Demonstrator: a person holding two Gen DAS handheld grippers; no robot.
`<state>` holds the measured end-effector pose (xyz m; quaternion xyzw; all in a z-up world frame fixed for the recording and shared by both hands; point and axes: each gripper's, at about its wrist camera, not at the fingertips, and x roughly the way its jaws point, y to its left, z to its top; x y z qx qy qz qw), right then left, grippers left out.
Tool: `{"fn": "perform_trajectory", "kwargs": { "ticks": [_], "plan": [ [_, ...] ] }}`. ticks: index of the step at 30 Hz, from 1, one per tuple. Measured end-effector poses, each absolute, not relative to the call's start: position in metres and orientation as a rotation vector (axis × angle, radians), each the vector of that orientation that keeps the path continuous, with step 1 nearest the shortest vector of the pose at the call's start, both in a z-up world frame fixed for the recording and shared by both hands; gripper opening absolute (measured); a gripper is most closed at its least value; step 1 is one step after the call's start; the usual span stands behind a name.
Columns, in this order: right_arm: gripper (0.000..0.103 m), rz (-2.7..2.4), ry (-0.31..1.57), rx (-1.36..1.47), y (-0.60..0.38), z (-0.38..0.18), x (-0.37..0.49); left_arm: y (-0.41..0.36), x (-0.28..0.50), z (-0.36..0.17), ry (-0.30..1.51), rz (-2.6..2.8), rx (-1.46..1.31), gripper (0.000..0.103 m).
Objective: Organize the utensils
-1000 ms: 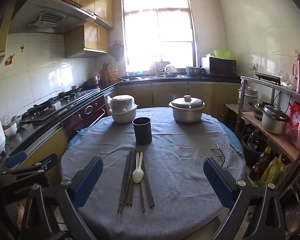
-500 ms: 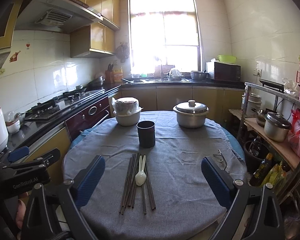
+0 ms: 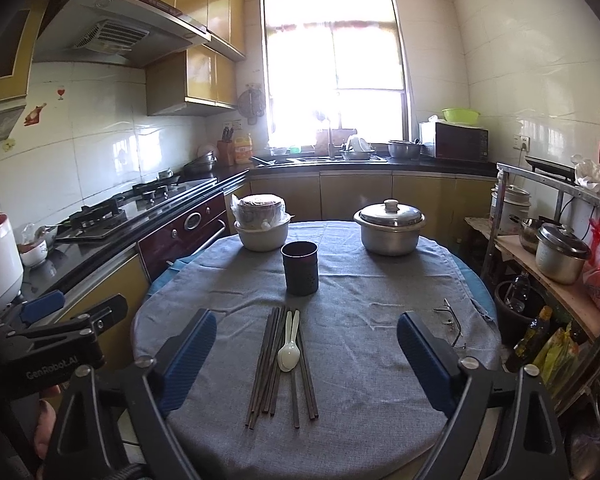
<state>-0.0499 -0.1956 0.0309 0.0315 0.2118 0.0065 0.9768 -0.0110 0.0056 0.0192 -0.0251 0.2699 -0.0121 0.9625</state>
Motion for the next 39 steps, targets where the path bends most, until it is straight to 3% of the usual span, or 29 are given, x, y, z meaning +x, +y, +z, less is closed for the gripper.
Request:
{"fn": "perform_trajectory", "kwargs": {
  "ticks": [13,19,23,39],
  "plan": [
    [0.068,0.065,0.48,0.096,-0.198,0.022,-0.034,0.012,0.001,0.015,0.566,-0.003,-0.053,0.102],
    [0.064,0.084,0.498,0.107,-0.199,0.017,-0.025,0.006,0.008,0.011,0.579,-0.011,-0.029,0.098],
    [0.063,0.09,0.506,0.108,-0.199,0.014,-0.018,0.004,0.013,0.009,0.595,-0.015,-0.026,0.089],
    [0.064,0.074,0.521,0.108,-0.201,0.009,-0.005,0.005,0.029,-0.002,0.629,-0.016,-0.029,0.089]
  ]
}}
